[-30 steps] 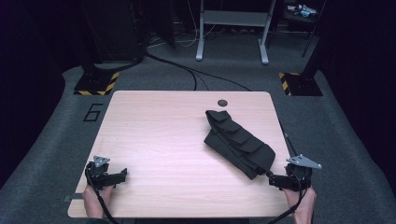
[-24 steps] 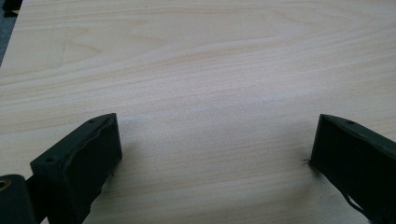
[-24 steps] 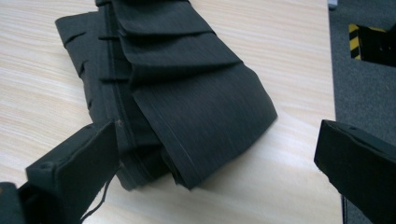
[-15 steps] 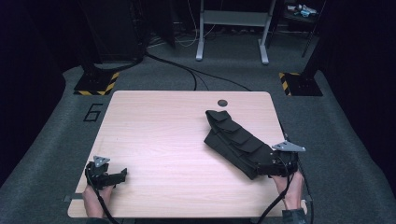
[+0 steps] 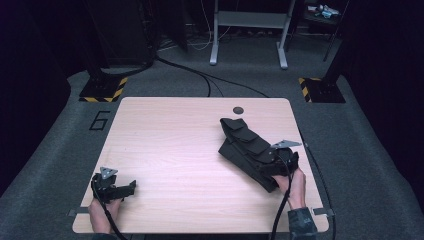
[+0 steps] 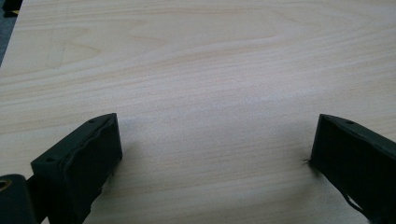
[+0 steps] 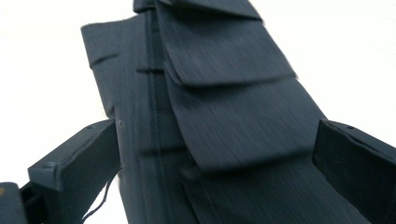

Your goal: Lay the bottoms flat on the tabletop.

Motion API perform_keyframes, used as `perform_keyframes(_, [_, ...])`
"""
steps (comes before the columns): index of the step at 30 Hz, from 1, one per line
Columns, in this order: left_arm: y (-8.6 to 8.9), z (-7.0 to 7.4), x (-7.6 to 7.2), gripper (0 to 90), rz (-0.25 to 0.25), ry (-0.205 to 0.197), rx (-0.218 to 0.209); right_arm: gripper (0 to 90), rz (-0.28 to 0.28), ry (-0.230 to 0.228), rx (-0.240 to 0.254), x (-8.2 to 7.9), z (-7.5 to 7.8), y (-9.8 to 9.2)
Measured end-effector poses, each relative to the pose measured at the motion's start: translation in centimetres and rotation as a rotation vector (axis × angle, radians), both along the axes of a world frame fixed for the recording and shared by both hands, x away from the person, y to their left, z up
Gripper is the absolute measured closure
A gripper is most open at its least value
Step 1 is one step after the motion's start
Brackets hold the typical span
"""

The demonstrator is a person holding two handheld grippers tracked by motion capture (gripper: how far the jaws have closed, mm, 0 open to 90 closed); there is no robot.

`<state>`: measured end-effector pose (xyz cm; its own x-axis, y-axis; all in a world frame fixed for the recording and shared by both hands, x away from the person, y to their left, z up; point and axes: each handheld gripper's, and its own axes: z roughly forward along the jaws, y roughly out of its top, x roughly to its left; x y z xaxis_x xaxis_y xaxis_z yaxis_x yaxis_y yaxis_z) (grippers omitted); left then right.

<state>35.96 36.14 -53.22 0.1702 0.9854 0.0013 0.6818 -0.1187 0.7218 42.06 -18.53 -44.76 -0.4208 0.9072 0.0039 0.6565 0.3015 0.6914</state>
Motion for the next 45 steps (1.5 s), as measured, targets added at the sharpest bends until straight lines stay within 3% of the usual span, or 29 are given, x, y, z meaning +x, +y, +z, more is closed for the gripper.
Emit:
perform_keyframes(9, [0.0,0.0,0.0,1.7,0.002,0.000,-0.001,3.0,0.022,0.054,-0.013,3.2,-1.3,2.8])
perform_keyframes(11, [0.0,0.0,0.0,1.7,0.001,0.002,-0.002,10.8,-0.003,0.088,-0.046,4.0,-2.0,3.5])
perform_keyframes(14, [0.0,0.0,0.0,1.7,0.000,0.000,-0.001,14.9,-0.009,0.103,-0.070,4.5,-2.6,3.7])
perform_keyframes(15, [0.0,0.0,0.0,1.7,0.000,0.000,-0.001,20.9,-0.008,0.110,-0.083,4.7,-3.0,3.8])
perform_keyframes(16, [0.0,0.0,0.0,1.7,0.000,0.000,-0.001,20.9,-0.008,0.110,-0.083,4.7,-3.0,3.8])
perform_keyframes(19, [0.0,0.0,0.0,1.8,0.004,-0.004,-0.001,32.9,0.005,0.110,-0.100,4.9,-3.6,4.1])
perform_keyframes(21, [0.0,0.0,0.0,1.7,0.002,-0.001,-0.002,38.8,0.015,0.115,-0.080,4.8,-3.7,4.0])
perform_keyframes(24, [0.0,0.0,0.0,1.8,0.004,-0.005,-0.001,49.6,0.044,0.109,-0.088,4.8,-3.7,4.1])
perform_keyframes(32, [0.0,0.0,0.0,1.8,0.003,-0.005,-0.001,67.7,0.069,0.111,-0.057,4.9,-3.8,3.9])
perform_keyframes(37, [0.0,0.0,0.0,1.8,0.000,0.002,-0.002,70.9,0.095,0.108,-0.018,5.0,-3.9,3.3])
perform_keyframes(45, [0.0,0.0,0.0,1.8,0.001,0.003,-0.003,72.3,0.114,0.106,-0.039,4.9,-3.9,3.5])
